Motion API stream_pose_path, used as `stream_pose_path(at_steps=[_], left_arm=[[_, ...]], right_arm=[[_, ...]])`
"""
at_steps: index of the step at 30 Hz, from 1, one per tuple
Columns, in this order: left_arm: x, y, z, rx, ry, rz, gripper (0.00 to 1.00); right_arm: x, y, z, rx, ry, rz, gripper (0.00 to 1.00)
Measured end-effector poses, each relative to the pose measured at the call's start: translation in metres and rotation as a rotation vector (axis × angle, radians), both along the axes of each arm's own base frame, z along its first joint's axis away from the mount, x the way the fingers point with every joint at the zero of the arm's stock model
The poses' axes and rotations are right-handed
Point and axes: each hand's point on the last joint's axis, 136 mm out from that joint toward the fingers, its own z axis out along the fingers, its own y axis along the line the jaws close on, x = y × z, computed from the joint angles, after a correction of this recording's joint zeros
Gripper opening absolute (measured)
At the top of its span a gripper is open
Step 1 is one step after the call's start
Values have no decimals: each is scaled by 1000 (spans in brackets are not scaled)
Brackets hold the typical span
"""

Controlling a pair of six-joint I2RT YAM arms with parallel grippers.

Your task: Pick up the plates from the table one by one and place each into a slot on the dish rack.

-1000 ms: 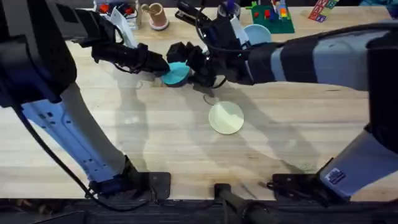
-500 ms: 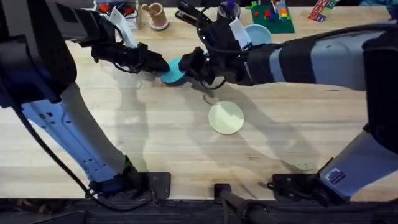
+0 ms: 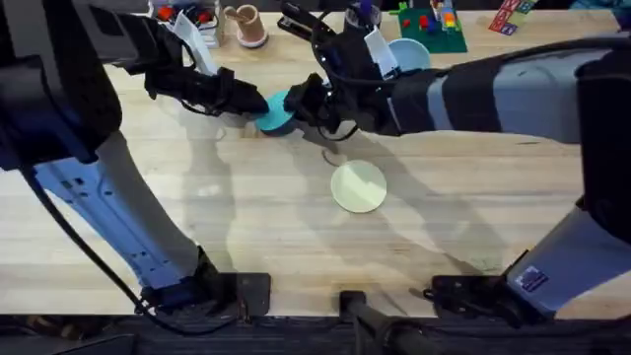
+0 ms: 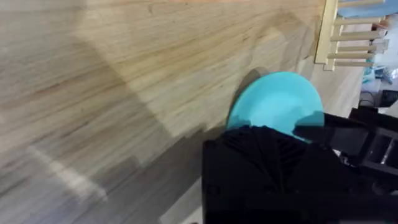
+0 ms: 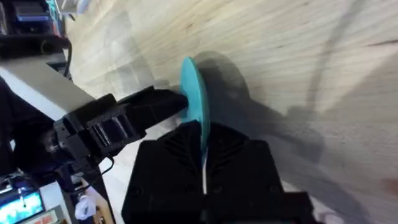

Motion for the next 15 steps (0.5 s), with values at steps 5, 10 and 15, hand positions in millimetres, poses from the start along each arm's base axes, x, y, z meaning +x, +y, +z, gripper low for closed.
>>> stream_pose_path(at_steps=[5,10,15], left_arm=[[0,2,3,40,-11,-5,41],[-1,6,27,100,-64,-6,40],[-5,8,71,151,-151,0,41]], right_arm=[[-5,-3,6,-35,-18,19,31],[-13,-15,30,-99,-64,43,31],[-18,-27,56,-141,-121,55,31]])
